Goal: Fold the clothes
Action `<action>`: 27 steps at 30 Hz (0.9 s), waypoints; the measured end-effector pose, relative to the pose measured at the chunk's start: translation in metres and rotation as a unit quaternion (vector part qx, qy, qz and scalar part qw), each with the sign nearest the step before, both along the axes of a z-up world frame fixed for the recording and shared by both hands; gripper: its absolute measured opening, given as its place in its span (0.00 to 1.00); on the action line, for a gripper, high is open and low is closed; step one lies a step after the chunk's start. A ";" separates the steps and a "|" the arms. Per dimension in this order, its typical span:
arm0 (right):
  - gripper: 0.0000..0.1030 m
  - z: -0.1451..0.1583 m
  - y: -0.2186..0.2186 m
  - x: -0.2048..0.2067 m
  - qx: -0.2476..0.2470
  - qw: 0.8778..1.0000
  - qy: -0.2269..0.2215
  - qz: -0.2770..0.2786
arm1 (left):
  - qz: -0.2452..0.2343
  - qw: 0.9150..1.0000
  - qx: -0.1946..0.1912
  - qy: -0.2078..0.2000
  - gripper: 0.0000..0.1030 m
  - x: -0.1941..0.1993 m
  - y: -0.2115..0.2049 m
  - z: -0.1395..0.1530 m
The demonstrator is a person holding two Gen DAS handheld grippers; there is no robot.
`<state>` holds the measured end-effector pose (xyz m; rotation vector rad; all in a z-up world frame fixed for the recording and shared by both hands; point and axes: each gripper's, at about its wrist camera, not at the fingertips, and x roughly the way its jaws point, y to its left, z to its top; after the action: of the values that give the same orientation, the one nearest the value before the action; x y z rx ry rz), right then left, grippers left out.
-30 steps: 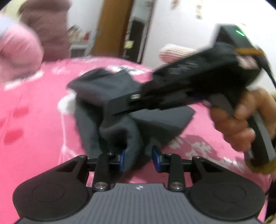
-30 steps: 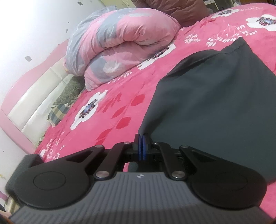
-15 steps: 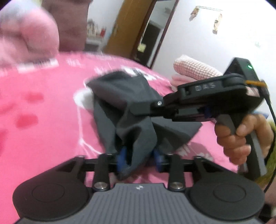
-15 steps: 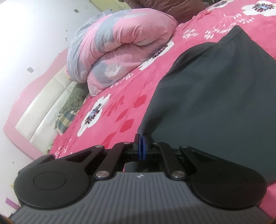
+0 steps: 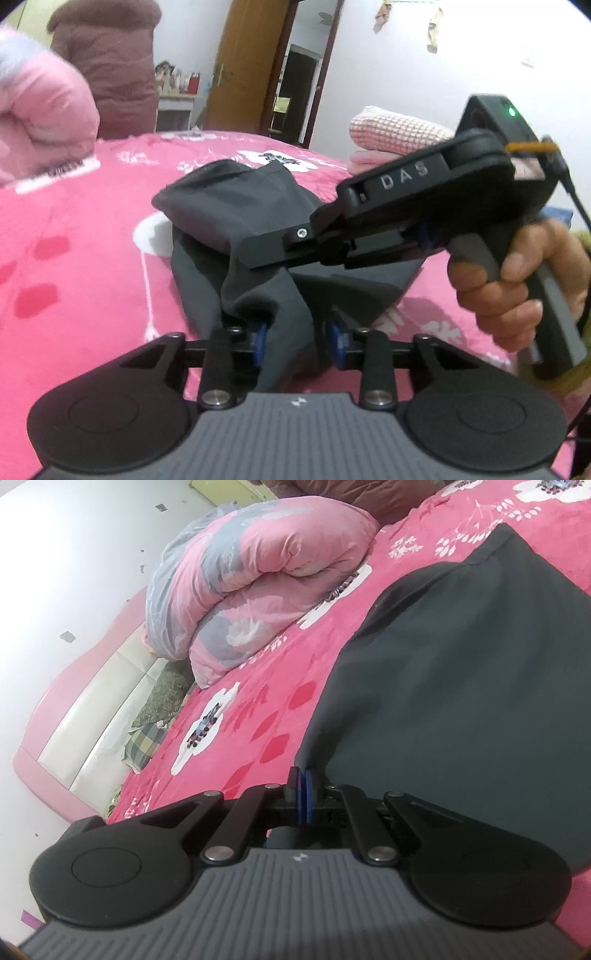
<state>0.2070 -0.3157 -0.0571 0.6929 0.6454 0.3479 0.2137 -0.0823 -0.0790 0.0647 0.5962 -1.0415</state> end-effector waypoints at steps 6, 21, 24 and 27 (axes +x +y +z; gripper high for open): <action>0.01 -0.010 0.002 0.007 0.008 1.000 0.013 0.003 | 0.028 0.998 -0.012 0.058 0.33 0.007 0.017 -0.002; 0.01 -0.009 -0.003 0.006 0.019 1.000 0.016 0.012 | 0.009 1.000 0.006 0.024 0.40 0.010 -0.004 -0.004; 0.01 -0.012 -0.003 0.008 0.021 0.999 0.020 0.016 | -0.005 0.999 -0.016 0.039 0.32 0.011 -0.001 -0.006; 0.01 -0.017 -0.004 0.011 0.029 0.999 0.026 0.015 | -0.007 0.998 -0.008 0.054 0.34 0.011 -0.001 -0.009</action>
<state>0.2180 -0.3193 -0.0741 0.7495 0.6982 0.3792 0.2249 -0.0833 -0.0878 -0.0022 0.6860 -1.0676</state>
